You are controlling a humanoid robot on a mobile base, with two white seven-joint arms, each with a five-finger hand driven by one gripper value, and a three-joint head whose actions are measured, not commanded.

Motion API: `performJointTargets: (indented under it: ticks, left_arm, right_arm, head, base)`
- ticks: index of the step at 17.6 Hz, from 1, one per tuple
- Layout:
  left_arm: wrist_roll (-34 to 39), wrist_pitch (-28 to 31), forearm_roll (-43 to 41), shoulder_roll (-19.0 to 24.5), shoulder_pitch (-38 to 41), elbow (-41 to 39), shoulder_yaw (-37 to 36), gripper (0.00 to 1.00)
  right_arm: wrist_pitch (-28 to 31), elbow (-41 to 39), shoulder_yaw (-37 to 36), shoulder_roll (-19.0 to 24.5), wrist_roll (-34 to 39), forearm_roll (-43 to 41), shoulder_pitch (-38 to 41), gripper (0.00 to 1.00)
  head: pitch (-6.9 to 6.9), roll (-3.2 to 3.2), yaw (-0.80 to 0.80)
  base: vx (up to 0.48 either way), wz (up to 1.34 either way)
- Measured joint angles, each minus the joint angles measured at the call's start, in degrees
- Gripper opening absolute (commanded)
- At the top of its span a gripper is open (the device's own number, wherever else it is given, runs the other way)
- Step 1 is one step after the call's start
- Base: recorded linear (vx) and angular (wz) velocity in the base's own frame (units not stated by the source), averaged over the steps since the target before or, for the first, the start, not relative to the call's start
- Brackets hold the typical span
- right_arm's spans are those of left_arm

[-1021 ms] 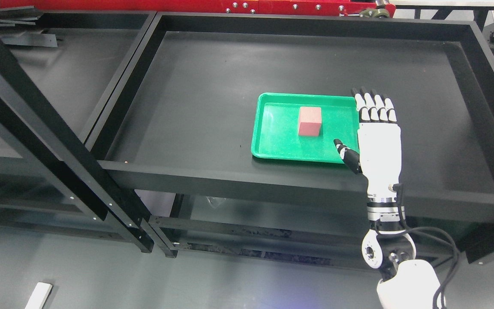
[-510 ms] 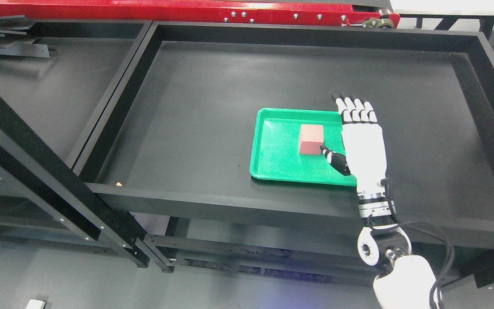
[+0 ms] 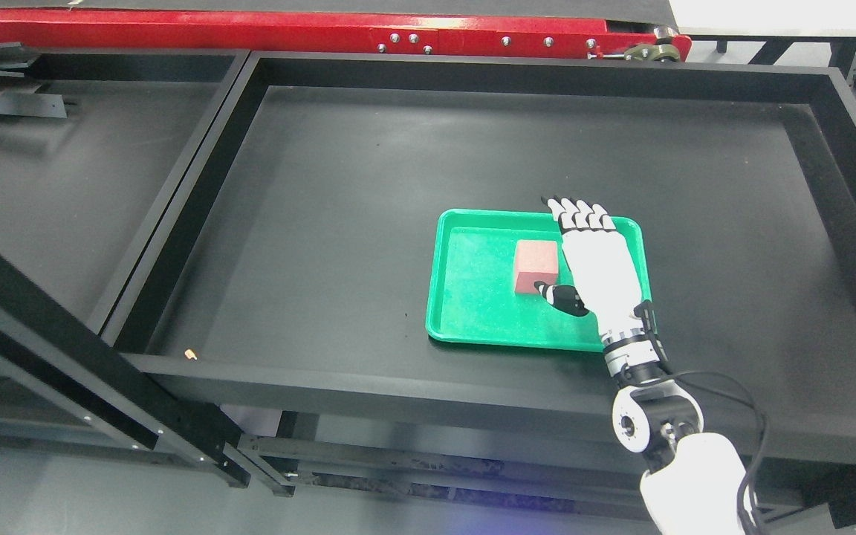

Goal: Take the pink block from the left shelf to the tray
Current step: 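Move the right hand beside the pink cube on the green tray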

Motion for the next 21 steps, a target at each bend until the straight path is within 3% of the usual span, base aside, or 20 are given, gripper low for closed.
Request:
performJointTargets:
  ticks: [5, 14, 21]
  left_arm:
    - [0.0, 0.0, 0.0, 0.0, 0.0, 0.0, 0.0, 1.0]
    - [0.0, 0.0, 0.0, 0.0, 0.0, 0.0, 0.0, 1.0]
    - [0.0, 0.0, 0.0, 0.0, 0.0, 0.0, 0.0, 1.0]
  right_arm:
    - [0.2, 2.0, 0.2, 0.0, 1.9, -4.3, -1.1, 1.0]
    - [-0.1, 5.5, 0.8, 0.0, 11.8, -5.7, -1.9, 1.0]
    - [-0.1, 8.3, 1.3, 0.0, 12.3, -5.8, -4.2, 0.99]
  head:
    - [0.0, 0.0, 0.0]
    - [0.0, 0.0, 0.0]
    - [0.0, 0.0, 0.0]
  base:
    - [0.078, -0.05]
    - [0.043, -0.01]
    - [0.025, 0.0]
